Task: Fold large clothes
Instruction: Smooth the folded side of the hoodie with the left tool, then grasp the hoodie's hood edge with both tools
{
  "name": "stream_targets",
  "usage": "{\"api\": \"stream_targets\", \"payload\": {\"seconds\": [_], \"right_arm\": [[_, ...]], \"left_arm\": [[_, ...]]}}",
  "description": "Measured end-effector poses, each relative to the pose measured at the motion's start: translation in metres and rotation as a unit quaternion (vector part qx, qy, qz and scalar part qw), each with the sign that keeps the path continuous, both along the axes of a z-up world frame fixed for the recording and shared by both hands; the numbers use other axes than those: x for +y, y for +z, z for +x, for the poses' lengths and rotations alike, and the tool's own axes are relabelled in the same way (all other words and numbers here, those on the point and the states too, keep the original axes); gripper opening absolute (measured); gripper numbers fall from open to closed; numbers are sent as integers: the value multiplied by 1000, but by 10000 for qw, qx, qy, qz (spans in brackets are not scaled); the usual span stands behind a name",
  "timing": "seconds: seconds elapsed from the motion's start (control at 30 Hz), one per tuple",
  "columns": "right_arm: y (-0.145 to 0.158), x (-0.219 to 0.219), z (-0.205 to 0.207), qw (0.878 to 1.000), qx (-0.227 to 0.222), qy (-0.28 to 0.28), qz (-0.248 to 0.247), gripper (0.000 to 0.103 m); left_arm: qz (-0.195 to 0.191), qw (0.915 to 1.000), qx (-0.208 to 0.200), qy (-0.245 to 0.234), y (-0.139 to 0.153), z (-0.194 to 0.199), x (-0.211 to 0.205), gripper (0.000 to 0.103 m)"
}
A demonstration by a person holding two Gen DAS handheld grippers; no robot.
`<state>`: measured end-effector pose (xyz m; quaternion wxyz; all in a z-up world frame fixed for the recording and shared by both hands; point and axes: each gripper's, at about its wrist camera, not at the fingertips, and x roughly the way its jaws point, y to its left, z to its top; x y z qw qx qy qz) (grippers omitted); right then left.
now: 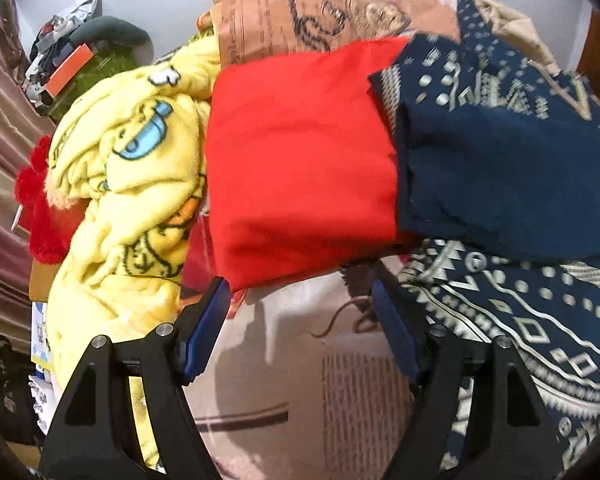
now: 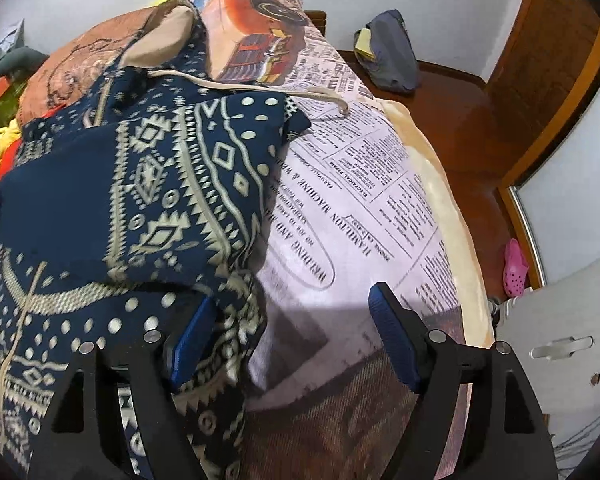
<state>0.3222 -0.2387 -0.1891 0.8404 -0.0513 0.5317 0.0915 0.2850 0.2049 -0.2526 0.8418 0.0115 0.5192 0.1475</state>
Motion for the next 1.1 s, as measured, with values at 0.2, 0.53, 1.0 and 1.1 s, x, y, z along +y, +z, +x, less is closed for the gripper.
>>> {"api": "stream_targets", "payload": {"seconds": [0.2, 0.53, 1.0, 1.1], "right_arm": [[30, 2, -9, 9995, -261, 158, 103, 74], [89, 36, 11, 9914, -1168, 471, 349, 75], [103, 109, 89, 9794, -1701, 843, 688, 81], [91, 120, 115, 9819, -1562, 834, 677, 81]], "left_arm": [[-71, 9977, -577, -362, 53, -2, -21, 73], [20, 9822, -1503, -1126, 130, 37, -87, 74], [4, 9666, -1875, -1748, 146, 133, -157, 79], [-183, 9707, -1735, -1654, 132, 161, -158, 79]]}}
